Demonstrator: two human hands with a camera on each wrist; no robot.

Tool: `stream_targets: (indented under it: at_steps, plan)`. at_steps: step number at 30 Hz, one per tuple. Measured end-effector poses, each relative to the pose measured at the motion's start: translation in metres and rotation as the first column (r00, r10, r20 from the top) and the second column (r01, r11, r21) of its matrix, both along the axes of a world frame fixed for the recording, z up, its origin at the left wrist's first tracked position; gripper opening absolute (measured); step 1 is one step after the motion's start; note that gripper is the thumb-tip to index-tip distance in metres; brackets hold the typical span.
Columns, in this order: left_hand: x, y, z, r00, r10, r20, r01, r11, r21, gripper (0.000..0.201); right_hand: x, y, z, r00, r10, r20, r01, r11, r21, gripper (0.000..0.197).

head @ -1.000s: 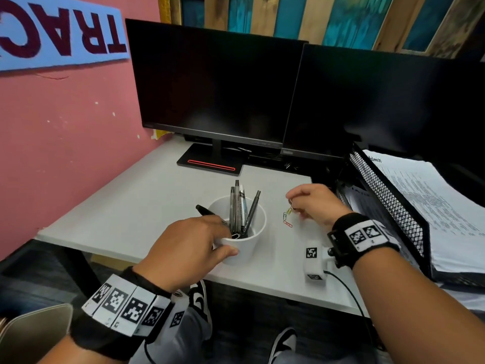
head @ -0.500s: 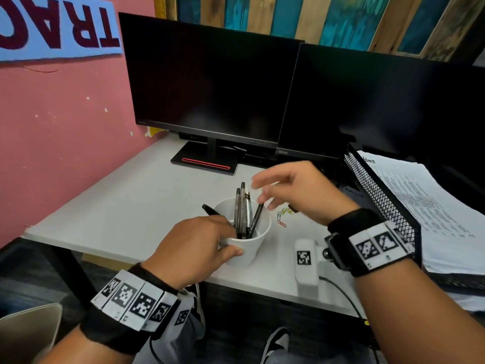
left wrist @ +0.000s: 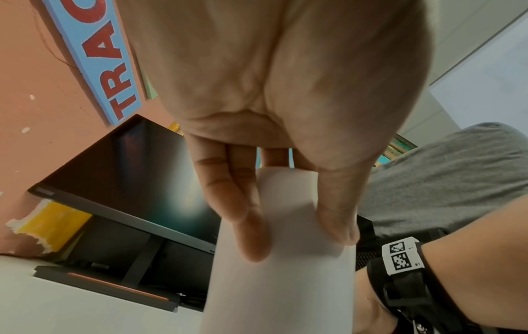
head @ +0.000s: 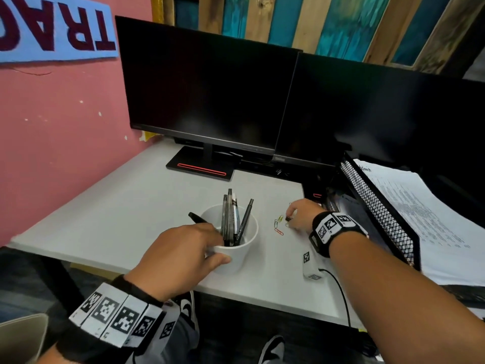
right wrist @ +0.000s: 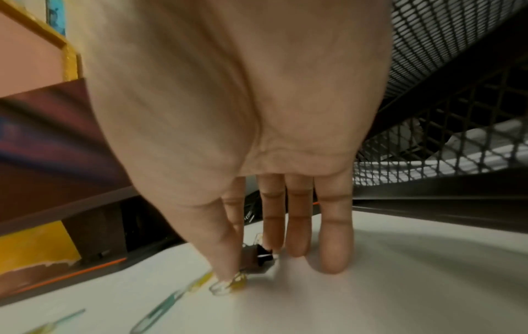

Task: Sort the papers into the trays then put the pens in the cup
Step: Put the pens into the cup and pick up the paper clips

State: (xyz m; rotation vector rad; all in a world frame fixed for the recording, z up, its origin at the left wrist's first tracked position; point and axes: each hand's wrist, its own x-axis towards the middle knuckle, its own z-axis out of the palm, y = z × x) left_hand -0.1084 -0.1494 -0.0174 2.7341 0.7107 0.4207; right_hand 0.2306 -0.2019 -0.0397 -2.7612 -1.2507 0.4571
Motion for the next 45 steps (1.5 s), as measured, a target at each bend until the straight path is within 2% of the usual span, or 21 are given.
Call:
stream_targets:
  at_steps: [2,5,7,10,12,15,17,19,22,24,26,28,29,32,34,37,40,42,45]
  plan:
    - [-0.003,0.002,0.001,1.0,0.01,-0.005,-0.01,1.0,-0.005,0.024,-0.002,0.002,-0.007,0.999,-0.004,0.053,0.005,1.0,-0.009,0.013]
    - [-0.005,0.004,-0.001,1.0,0.022,0.006,-0.022,1.0,-0.003,0.025,-0.005,-0.001,-0.007,0.999,-0.019,0.039,0.018,1.0,0.021,0.024]
    - [-0.006,0.004,-0.002,1.0,0.02,-0.001,-0.02,1.0,0.0,0.028,-0.002,-0.004,-0.004,1.0,-0.03,-0.001,0.03,0.998,0.057,0.019]
    - [-0.007,0.001,-0.003,1.0,0.012,0.001,-0.012,1.0,0.002,0.032,0.003,-0.011,0.007,0.978,-0.103,-0.181,0.138,0.972,0.191,0.015]
    - [-0.006,0.0,-0.004,1.0,0.01,0.001,-0.01,1.0,0.007,0.033,-0.001,-0.015,0.021,0.926,-0.129,-0.356,0.263,0.895,0.361,0.014]
    - [-0.004,-0.001,-0.005,1.0,0.009,-0.007,-0.009,1.0,0.01,0.033,-0.024,-0.019,0.058,0.864,0.082,-0.496,0.283,0.737,0.614,0.006]
    - [-0.002,-0.001,-0.005,1.0,0.006,-0.012,-0.006,1.0,0.012,0.033,-0.044,-0.023,0.084,0.812,0.276,-0.514,0.194,0.704,0.684,0.008]
    - [0.0,-0.003,-0.006,1.0,-0.002,-0.016,0.002,1.0,0.011,0.033,-0.068,-0.027,0.104,0.777,0.419,-0.47,0.043,0.709,0.703,0.008]
    - [0.004,-0.006,-0.006,1.0,-0.008,-0.001,0.008,1.0,0.001,0.033,-0.105,-0.028,0.118,0.797,0.513,-0.32,-0.227,0.744,0.628,0.007]
    - [0.005,-0.008,-0.006,1.0,-0.012,0.002,0.012,1.0,0.003,0.033,-0.12,-0.029,0.116,0.769,0.542,-0.338,-0.319,0.784,0.532,0.013]
    - [0.005,-0.009,-0.006,1.0,-0.016,0.002,0.016,1.0,-0.001,0.032,-0.123,-0.031,0.113,0.72,0.553,-0.419,-0.348,0.811,0.471,0.023]
    - [0.003,-0.009,-0.005,1.0,-0.016,-0.005,0.016,1.0,0.001,0.032,-0.116,-0.034,0.11,0.699,0.538,-0.472,-0.284,0.814,0.507,0.026]
    - [0.002,-0.008,-0.005,1.0,-0.015,-0.01,0.015,1.0,0.007,0.033,-0.109,-0.035,0.108,0.711,0.511,-0.483,-0.21,0.81,0.548,0.023]
    - [-0.002,-0.006,-0.005,1.0,-0.009,-0.007,0.009,1.0,0.02,0.034,-0.077,-0.031,0.087,0.818,0.321,-0.477,0.034,0.802,0.596,0.009]
    - [-0.003,-0.005,-0.004,1.0,-0.007,-0.005,0.007,0.999,0.032,0.033,-0.051,-0.028,0.063,0.915,0.139,-0.378,0.069,0.871,0.487,0.004]
    - [-0.005,-0.004,-0.005,1.0,-0.009,0.003,0.009,0.999,0.048,0.033,-0.028,-0.028,0.033,0.975,-0.034,-0.221,0.076,0.98,0.184,0.021]
    - [-0.006,-0.003,-0.005,1.0,-0.005,0.008,0.004,0.999,0.038,0.034,-0.021,-0.021,0.012,0.989,-0.069,-0.127,0.07,0.998,0.001,0.038]
    - [-0.006,-0.002,-0.006,1.0,-0.002,0.008,0.002,0.999,0.033,0.034,-0.02,-0.015,0.0,0.997,-0.067,-0.028,0.065,0.996,-0.058,0.037]
    - [-0.006,-0.001,-0.006,1.0,0.005,0.009,-0.005,1.0,0.029,0.033,-0.017,-0.007,-0.015,0.995,-0.063,0.077,0.067,0.997,-0.045,0.029]
